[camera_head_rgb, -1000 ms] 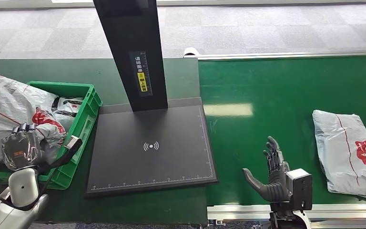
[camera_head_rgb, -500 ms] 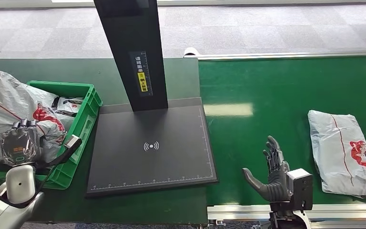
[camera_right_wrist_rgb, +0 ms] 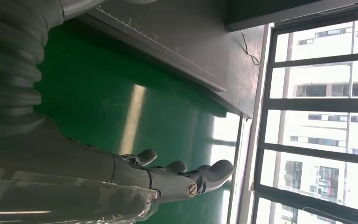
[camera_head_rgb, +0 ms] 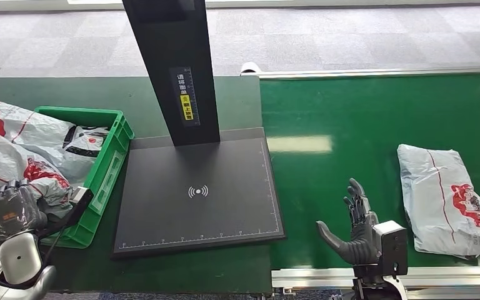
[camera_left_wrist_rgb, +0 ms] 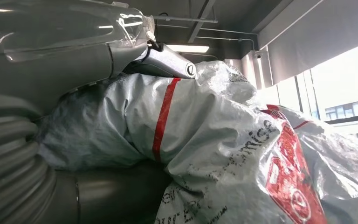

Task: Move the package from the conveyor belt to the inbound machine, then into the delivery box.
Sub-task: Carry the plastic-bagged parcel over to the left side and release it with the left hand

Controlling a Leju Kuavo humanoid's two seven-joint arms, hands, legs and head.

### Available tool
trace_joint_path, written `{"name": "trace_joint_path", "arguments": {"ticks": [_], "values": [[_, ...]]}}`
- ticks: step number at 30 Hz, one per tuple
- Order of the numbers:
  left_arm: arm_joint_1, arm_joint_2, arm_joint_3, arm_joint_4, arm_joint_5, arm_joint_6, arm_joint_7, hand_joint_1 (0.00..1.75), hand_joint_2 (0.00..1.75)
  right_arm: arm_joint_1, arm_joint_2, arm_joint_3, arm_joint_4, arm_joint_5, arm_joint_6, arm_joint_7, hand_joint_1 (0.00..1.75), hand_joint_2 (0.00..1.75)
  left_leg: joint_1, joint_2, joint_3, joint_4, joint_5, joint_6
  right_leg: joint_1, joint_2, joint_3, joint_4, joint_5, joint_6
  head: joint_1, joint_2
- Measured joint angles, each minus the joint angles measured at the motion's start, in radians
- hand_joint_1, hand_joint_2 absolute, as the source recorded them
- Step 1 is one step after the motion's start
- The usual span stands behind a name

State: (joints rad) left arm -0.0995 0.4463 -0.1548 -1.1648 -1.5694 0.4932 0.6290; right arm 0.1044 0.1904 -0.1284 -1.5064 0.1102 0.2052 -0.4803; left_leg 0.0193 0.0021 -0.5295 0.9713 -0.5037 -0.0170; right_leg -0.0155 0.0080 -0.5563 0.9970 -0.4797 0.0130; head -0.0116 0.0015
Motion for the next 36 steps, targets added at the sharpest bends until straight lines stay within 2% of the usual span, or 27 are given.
{"name": "trace_joint_path", "arguments": {"ticks": [4,9,10,11,12,13,14,15,16,19,27,36], "values": [[0.0,-0.041,0.056,0.004,0.0,-0.028,-0.017,1.75,1.75,0.0,0.002,-0.001,0.0,0.005,0.002,0.0,0.0,1.75,0.0,0.0,0.0,0.0,0.0,0.0,0.0,0.0,0.001,0.0,0.0,0.0,0.0,0.0],[0.01,-0.085,0.179,0.017,0.0,0.018,-0.039,1.71,1.75,0.0,0.005,-0.002,-0.001,0.018,0.003,0.004,0.0,1.75,0.0,0.002,0.0,0.0,0.0,0.0,0.0,0.002,-0.001,0.0,0.0,0.0,0.0,0.0],[0.011,-0.091,0.201,0.02,0.0,0.021,-0.049,1.52,1.75,0.0,0.006,-0.002,-0.002,0.018,0.003,0.005,0.0,1.75,0.0,0.002,0.0,0.0,0.0,0.0,0.0,0.002,-0.001,0.0,0.0,0.0,0.0,0.0],[0.011,-0.096,0.222,0.022,0.0,0.022,-0.058,1.23,1.75,0.0,0.006,-0.002,-0.003,0.018,0.002,0.008,0.0,1.75,0.0,0.002,0.0,0.0,0.0,0.0,0.001,0.002,-0.001,0.0,0.0,0.0,0.0,0.0],[0.011,-0.101,0.24,0.023,0.0,0.022,-0.065,0.81,1.75,0.0,0.007,-0.003,-0.004,0.018,0.001,0.01,0.0,1.75,0.0,0.002,0.0,0.0,0.0,0.0,0.001,0.002,-0.001,0.0,0.0,0.0,0.0,0.0],[0.011,-0.104,0.255,0.024,0.0,0.022,-0.067,0.41,1.31,0.0,0.008,-0.003,-0.005,0.018,0.001,0.012,0.0,1.75,0.0,0.003,0.0,0.0,0.0,0.0,0.001,0.002,-0.001,0.0,0.0,0.0,0.0,0.0],[0.011,-0.106,0.265,0.024,0.0,0.022,-0.063,0.16,0.87,-0.001,0.008,-0.004,-0.005,0.018,0.0,0.015,0.0,1.75,0.0,0.003,0.0,0.0,0.0,0.0,0.001,0.002,-0.001,0.0,0.0,0.0,0.0,0.0],[0.011,-0.107,0.272,0.023,0.0,0.024,-0.054,0.01,0.44,-0.001,0.008,-0.004,-0.005,0.018,0.0,0.016,0.0,1.75,0.0,0.002,0.0,0.0,0.0,0.0,0.001,0.002,-0.001,0.0,0.0,0.0,0.0,0.0],[0.012,-0.106,0.274,0.022,0.0,0.028,-0.04,0.0,0.0,-0.001,0.008,-0.005,-0.006,0.018,0.0,0.018,0.0,1.75,0.0,0.002,0.0,0.0,0.0,0.0,0.0,0.002,-0.001,0.0,0.0,0.0,0.0,0.0],[0.015,-0.084,0.26,0.01,0.0,0.047,-0.007,0.0,0.0,-0.001,0.008,-0.007,-0.012,0.018,0.0,0.021,0.0,1.75,0.0,0.001,0.0,0.0,0.0,0.0,0.0,0.002,0.0,0.0,0.0,0.0,0.0,0.0],[0.023,-0.001,0.221,-0.041,0.0,0.087,-0.003,0.0,0.0,0.0,0.009,-0.008,-0.023,0.017,0.001,0.029,0.0,1.75,0.0,0.001,0.0,0.0,0.0,0.0,0.001,0.002,0.0,0.001,0.0,0.0,0.0,0.0],[0.049,0.132,0.203,-0.168,0.0,0.113,-0.003,0.0,0.0,0.0,0.009,-0.01,-0.023,0.011,0.001,0.031,0.0,1.75,0.0,0.001,0.0,0.0,0.0,0.0,0.001,0.002,-0.001,0.001,0.0,0.0,0.0,0.0]]}}
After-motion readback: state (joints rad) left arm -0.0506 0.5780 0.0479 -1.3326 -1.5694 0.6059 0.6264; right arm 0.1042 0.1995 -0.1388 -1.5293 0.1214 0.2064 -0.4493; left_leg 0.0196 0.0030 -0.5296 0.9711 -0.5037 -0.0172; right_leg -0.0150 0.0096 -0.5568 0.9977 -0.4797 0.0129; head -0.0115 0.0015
